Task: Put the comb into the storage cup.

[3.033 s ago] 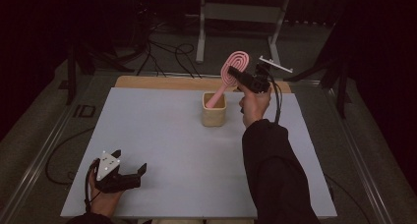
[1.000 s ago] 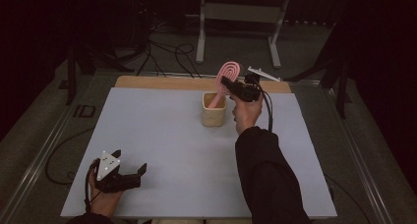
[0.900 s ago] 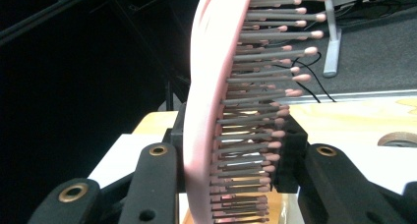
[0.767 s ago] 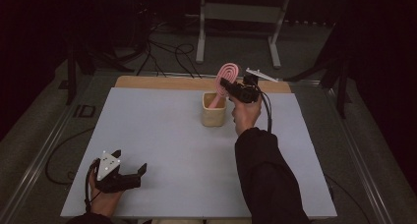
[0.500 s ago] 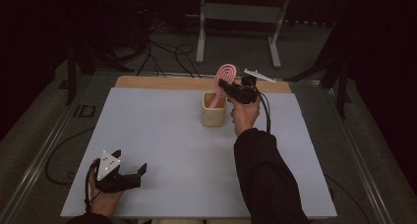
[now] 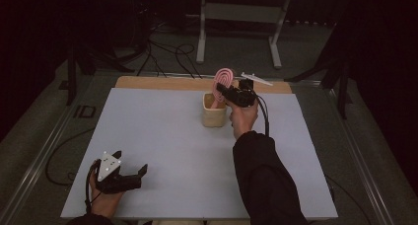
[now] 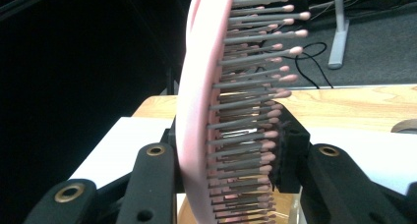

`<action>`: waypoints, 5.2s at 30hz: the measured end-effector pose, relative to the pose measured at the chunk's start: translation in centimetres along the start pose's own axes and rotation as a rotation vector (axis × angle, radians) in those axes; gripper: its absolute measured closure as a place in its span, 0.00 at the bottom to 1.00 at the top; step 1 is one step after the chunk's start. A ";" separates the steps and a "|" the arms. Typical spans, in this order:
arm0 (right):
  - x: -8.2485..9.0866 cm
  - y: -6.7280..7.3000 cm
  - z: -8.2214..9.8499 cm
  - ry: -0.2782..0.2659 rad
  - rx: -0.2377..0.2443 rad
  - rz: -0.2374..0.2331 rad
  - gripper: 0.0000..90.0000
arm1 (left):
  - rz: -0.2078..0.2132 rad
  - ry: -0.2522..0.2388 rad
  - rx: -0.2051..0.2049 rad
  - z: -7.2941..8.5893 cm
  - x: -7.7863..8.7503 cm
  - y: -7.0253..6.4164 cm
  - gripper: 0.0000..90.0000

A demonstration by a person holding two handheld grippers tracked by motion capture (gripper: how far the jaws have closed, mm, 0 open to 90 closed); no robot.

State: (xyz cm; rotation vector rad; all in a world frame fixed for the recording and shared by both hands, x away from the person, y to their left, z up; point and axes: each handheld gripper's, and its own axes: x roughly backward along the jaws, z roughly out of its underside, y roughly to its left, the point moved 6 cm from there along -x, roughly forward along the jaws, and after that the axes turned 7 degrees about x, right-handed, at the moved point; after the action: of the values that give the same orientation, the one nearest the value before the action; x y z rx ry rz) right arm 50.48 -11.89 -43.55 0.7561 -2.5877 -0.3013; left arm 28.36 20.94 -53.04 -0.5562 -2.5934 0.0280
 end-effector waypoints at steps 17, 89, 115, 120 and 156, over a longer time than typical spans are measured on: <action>-0.7 0.4 0.7 0.012 -0.002 -0.036 0.67 | -0.001 -0.002 0.003 0.0 0.0 0.0 0.00; 0.0 -1.7 0.7 0.125 0.129 0.055 0.10 | -0.005 0.000 0.000 0.1 0.1 0.0 0.00; 1.5 -1.7 1.0 0.231 0.317 0.077 0.10 | -0.010 -0.003 0.005 0.1 0.1 0.1 0.00; 1.7 -1.6 1.3 0.256 0.335 0.074 0.10 | -0.011 -0.003 0.004 0.1 0.1 0.1 0.00; 5.1 -1.1 4.2 0.292 0.386 0.047 0.10 | -0.015 0.000 -0.001 0.2 0.2 0.0 0.00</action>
State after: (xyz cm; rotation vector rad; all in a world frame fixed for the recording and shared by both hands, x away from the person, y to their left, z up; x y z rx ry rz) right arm 45.20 -15.31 -45.86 0.7975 -2.4009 0.3119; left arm 28.15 21.06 -53.13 -0.5371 -2.5979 0.0218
